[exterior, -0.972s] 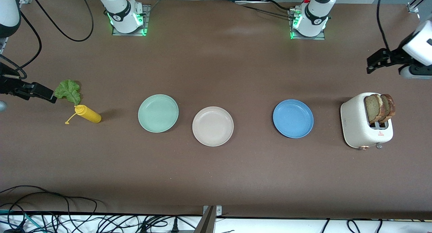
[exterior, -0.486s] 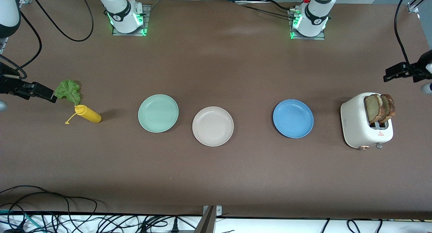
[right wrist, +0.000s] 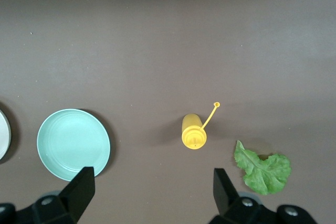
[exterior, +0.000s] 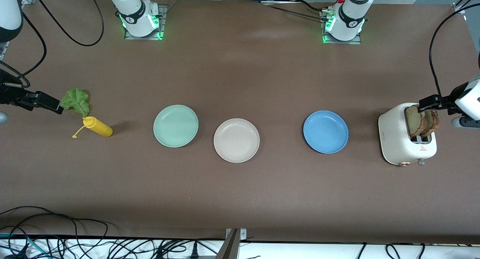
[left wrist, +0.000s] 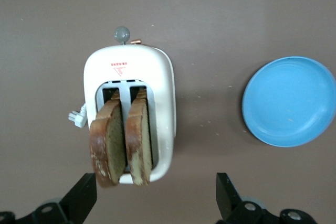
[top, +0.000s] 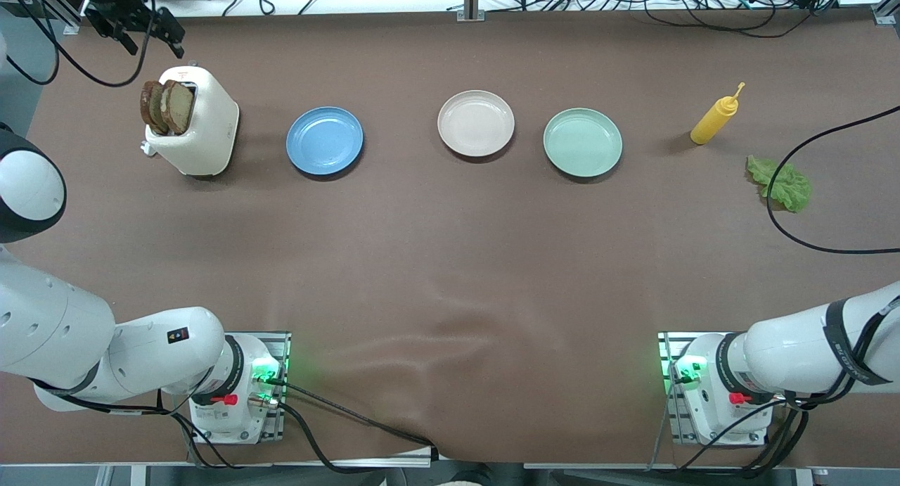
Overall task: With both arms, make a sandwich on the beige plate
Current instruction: 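Move the left gripper down over the bread slices in the toaster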
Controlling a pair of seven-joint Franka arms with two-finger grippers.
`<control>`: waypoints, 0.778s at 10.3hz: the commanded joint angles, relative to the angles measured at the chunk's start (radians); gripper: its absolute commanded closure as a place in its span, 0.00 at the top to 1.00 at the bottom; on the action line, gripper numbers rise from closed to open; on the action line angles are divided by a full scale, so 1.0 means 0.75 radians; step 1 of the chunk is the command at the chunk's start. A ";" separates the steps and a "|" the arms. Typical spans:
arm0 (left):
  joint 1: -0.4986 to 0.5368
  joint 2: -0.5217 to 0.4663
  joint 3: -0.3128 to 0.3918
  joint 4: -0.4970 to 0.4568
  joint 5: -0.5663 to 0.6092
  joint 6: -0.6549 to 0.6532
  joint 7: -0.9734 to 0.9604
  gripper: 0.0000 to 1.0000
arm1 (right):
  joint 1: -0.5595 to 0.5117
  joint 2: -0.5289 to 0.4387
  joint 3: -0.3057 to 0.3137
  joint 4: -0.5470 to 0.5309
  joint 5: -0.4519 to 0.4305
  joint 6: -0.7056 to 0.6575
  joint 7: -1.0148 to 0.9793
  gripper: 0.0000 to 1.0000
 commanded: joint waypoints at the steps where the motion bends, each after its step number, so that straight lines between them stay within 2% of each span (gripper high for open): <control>1: 0.029 -0.039 -0.010 -0.177 0.068 0.189 0.032 1.00 | -0.003 -0.008 0.002 -0.003 0.013 -0.009 0.005 1.00; 3: 0.039 -0.045 -0.012 -0.283 0.068 0.321 0.028 1.00 | -0.003 -0.008 0.002 -0.003 0.013 -0.009 0.005 1.00; 5: 0.039 -0.041 -0.014 -0.302 0.065 0.329 0.010 1.00 | -0.003 -0.008 0.002 -0.003 0.013 -0.009 0.005 1.00; 7: 0.045 -0.039 -0.012 -0.391 0.068 0.437 0.010 1.00 | -0.003 -0.008 0.002 -0.003 0.013 -0.009 0.005 1.00; 8: 0.071 -0.037 -0.012 -0.422 0.068 0.476 0.010 0.93 | -0.003 -0.008 0.002 -0.003 0.013 -0.009 0.005 1.00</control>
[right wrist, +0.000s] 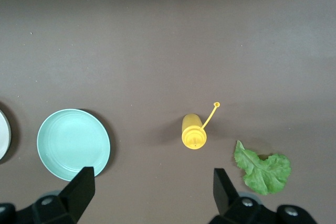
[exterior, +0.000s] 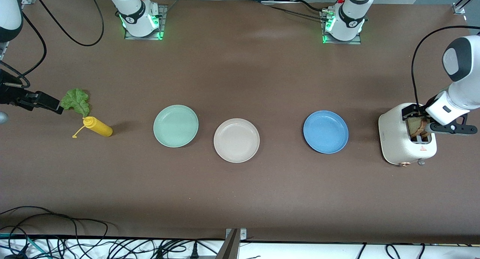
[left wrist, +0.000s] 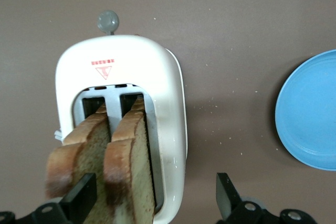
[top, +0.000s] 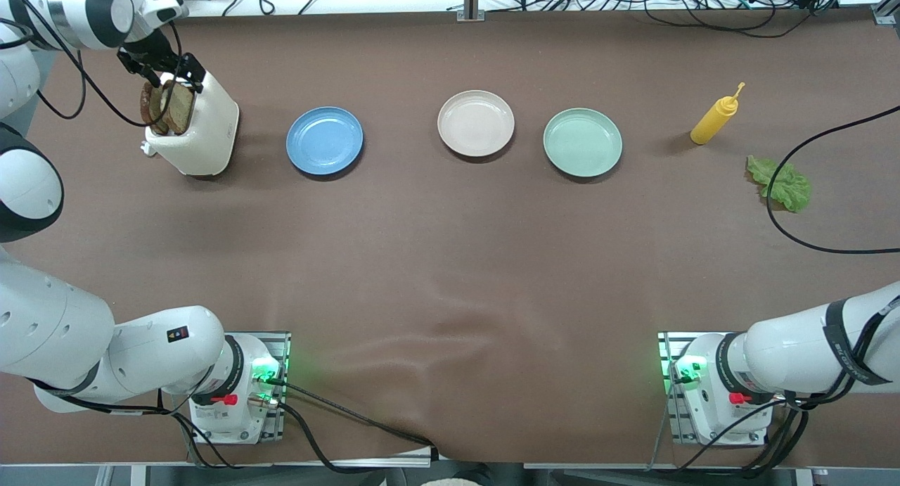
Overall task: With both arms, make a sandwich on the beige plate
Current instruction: 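Grasp a bread slice with the left gripper and lift it out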
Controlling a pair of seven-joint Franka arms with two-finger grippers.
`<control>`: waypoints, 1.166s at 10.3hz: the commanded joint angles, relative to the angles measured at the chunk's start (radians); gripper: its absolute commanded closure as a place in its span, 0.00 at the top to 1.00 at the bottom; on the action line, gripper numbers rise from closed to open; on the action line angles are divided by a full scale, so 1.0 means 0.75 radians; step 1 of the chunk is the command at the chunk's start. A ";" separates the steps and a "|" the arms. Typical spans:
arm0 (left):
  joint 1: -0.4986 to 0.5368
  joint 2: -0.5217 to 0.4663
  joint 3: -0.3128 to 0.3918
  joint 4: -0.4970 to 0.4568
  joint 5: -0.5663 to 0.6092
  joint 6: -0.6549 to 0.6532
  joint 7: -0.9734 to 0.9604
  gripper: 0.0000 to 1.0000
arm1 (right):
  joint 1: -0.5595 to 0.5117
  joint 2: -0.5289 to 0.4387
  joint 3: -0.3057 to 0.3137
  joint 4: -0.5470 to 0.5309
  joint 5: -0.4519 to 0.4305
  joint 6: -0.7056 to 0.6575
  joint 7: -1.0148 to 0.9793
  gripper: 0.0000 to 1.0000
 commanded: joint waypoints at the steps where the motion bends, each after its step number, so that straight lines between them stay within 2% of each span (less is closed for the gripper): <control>1: 0.043 -0.036 -0.012 -0.078 0.034 0.055 0.024 0.49 | -0.003 -0.008 0.002 -0.003 0.013 -0.009 0.005 1.00; 2: 0.041 -0.036 -0.018 -0.072 0.034 0.015 0.006 0.04 | -0.003 -0.006 0.002 -0.003 0.013 -0.009 0.005 1.00; 3: 0.041 -0.038 -0.018 -0.060 0.034 -0.012 -0.002 0.01 | -0.003 -0.006 0.002 -0.003 0.013 -0.009 0.007 1.00; 6: 0.045 -0.042 -0.010 -0.044 0.044 -0.018 0.002 0.00 | -0.009 -0.004 0.000 -0.003 0.013 -0.009 -0.001 1.00; 8: 0.064 -0.056 -0.010 0.036 0.071 -0.104 0.008 0.00 | -0.009 -0.004 0.000 -0.003 0.013 -0.009 0.010 1.00; 11: 0.035 -0.061 -0.038 0.314 0.065 -0.459 0.000 0.00 | -0.009 -0.002 0.000 -0.003 0.013 -0.009 -0.001 1.00; 12: 0.019 -0.059 -0.085 0.375 0.053 -0.576 -0.002 0.00 | -0.009 -0.004 0.000 -0.001 0.013 -0.009 -0.001 1.00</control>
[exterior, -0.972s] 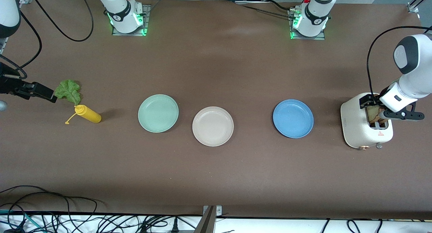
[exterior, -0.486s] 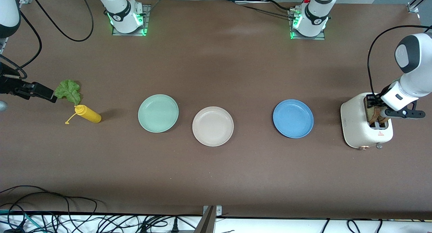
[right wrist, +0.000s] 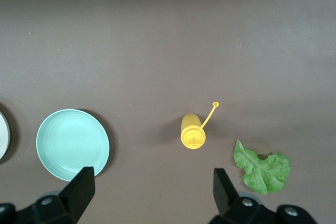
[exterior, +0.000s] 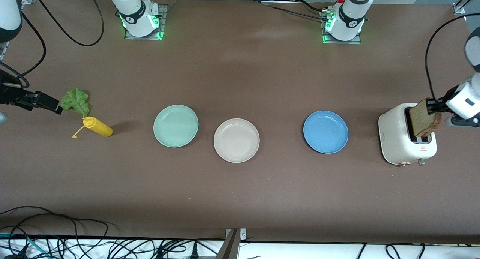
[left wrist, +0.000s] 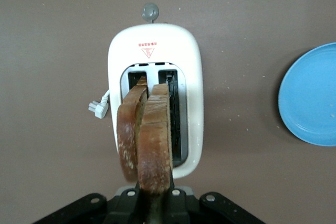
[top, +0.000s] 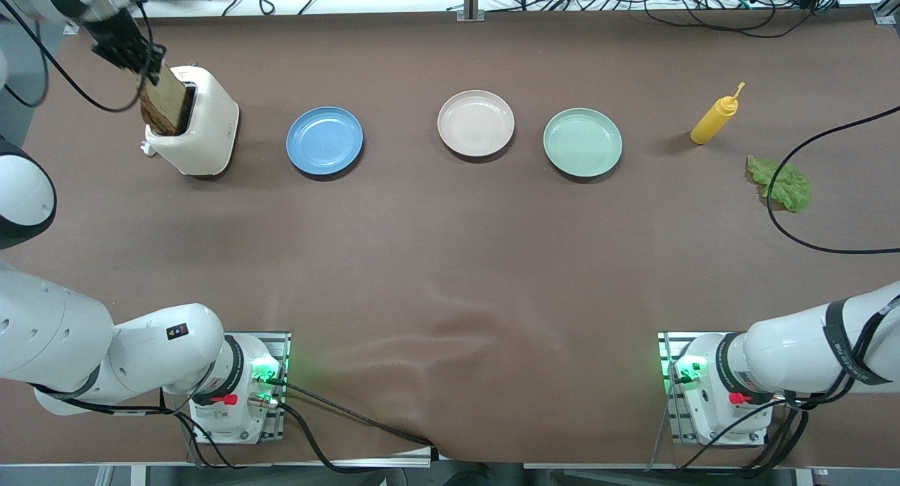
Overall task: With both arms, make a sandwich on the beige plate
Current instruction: 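Grasp a bread slice with the left gripper and lift it out, then carry the bread to the beige plate while the right gripper reaches the lettuce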
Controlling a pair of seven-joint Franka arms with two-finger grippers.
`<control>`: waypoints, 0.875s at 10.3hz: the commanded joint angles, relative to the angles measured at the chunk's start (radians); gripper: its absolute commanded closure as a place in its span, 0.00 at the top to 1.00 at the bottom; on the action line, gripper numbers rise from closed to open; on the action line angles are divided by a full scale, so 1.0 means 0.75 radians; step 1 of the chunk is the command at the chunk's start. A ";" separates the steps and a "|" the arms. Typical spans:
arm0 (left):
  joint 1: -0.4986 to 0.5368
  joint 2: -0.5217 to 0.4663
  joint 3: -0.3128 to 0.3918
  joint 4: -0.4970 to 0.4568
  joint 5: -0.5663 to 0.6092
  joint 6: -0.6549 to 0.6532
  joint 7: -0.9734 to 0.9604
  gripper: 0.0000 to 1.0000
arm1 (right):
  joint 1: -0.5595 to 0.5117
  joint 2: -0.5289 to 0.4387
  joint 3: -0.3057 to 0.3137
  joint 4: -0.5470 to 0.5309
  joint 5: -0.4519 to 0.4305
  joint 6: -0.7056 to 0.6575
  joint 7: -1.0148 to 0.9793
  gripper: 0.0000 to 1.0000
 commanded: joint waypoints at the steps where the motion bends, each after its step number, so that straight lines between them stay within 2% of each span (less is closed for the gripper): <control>1: -0.030 0.003 -0.119 0.140 0.025 -0.229 -0.005 0.00 | -0.006 -0.006 0.002 -0.001 0.013 -0.008 0.001 1.00; 2: -0.030 0.005 -0.211 0.142 0.007 -0.242 -0.011 0.00 | -0.006 -0.006 0.002 -0.001 0.013 -0.008 -0.001 1.00; 5: -0.045 0.092 -0.336 0.138 -0.399 -0.242 -0.211 0.00 | -0.012 -0.002 -0.002 -0.003 0.013 -0.006 -0.013 1.00; 7: -0.138 0.207 -0.349 0.169 -0.602 -0.238 -0.374 0.00 | -0.048 0.017 -0.002 -0.003 0.011 -0.008 -0.036 1.00; 9: -0.267 0.352 -0.349 0.305 -0.662 -0.234 -0.467 0.00 | -0.114 0.041 -0.004 -0.005 0.007 -0.008 -0.133 1.00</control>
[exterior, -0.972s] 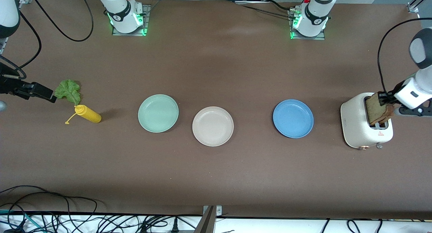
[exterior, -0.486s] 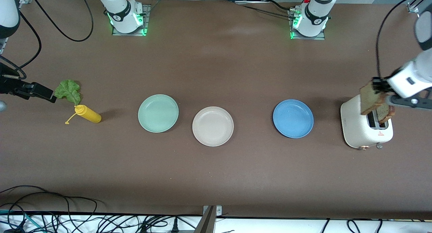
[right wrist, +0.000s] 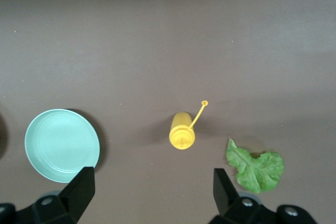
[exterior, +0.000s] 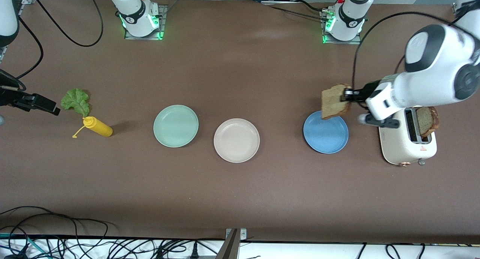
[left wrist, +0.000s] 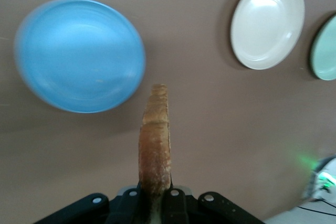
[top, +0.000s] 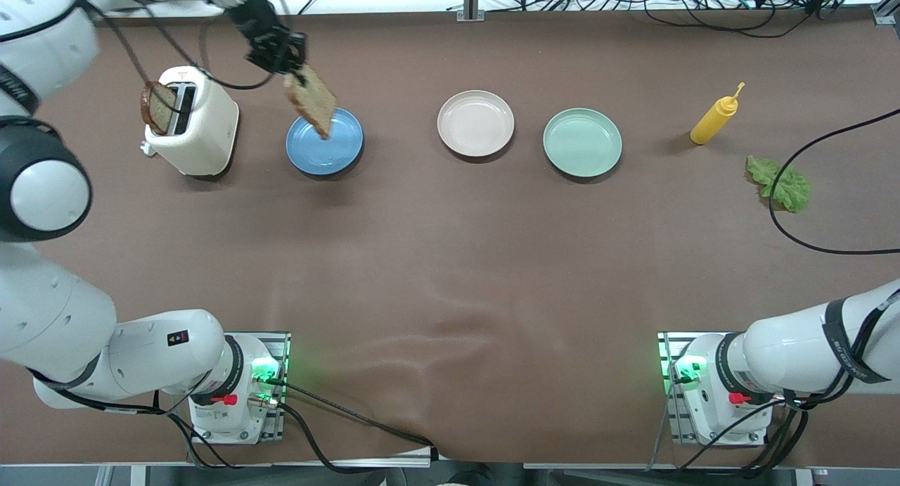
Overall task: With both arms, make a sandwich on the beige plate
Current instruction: 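Carry the bread to the beige plate while the right gripper reaches the lettuce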
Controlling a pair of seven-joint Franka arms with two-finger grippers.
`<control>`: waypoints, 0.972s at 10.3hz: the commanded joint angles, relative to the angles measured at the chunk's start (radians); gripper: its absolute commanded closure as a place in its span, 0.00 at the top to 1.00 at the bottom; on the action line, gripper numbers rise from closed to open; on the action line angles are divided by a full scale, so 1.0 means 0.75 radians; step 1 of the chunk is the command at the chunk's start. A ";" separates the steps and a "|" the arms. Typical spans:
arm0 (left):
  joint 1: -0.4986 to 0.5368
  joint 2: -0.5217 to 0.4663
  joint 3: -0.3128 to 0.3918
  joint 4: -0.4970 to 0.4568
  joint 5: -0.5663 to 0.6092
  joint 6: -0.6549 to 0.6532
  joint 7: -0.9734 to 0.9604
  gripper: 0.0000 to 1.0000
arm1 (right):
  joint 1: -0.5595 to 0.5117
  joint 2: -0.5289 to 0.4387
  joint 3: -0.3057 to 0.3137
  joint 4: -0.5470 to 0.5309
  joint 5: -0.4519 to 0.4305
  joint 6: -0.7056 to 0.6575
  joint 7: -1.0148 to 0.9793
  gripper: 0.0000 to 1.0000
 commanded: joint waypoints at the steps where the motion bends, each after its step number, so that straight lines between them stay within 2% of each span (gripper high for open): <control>1: -0.113 0.205 0.001 0.213 -0.124 -0.024 -0.075 0.00 | -0.101 0.023 0.004 -0.010 0.006 -0.007 -0.129 1.00; 2: -0.134 0.265 0.001 0.250 -0.222 -0.010 -0.072 0.00 | -0.144 0.044 0.004 -0.010 -0.006 -0.007 -0.191 1.00; 4: -0.207 0.353 0.001 0.269 -0.345 0.165 -0.060 0.00 | -0.246 0.111 0.004 -0.010 -0.007 0.003 -0.301 1.00; 7: -0.287 0.439 0.001 0.263 -0.453 0.350 -0.058 0.00 | -0.281 0.209 -0.023 -0.026 -0.013 0.011 -0.406 1.00; 9: -0.361 0.474 0.001 0.249 -0.536 0.413 -0.028 0.00 | -0.281 0.236 -0.037 -0.126 -0.025 0.098 -0.429 1.00; 10: -0.373 0.482 0.001 0.238 -0.536 0.450 -0.025 0.00 | -0.281 0.234 -0.037 -0.246 -0.039 0.231 -0.433 1.00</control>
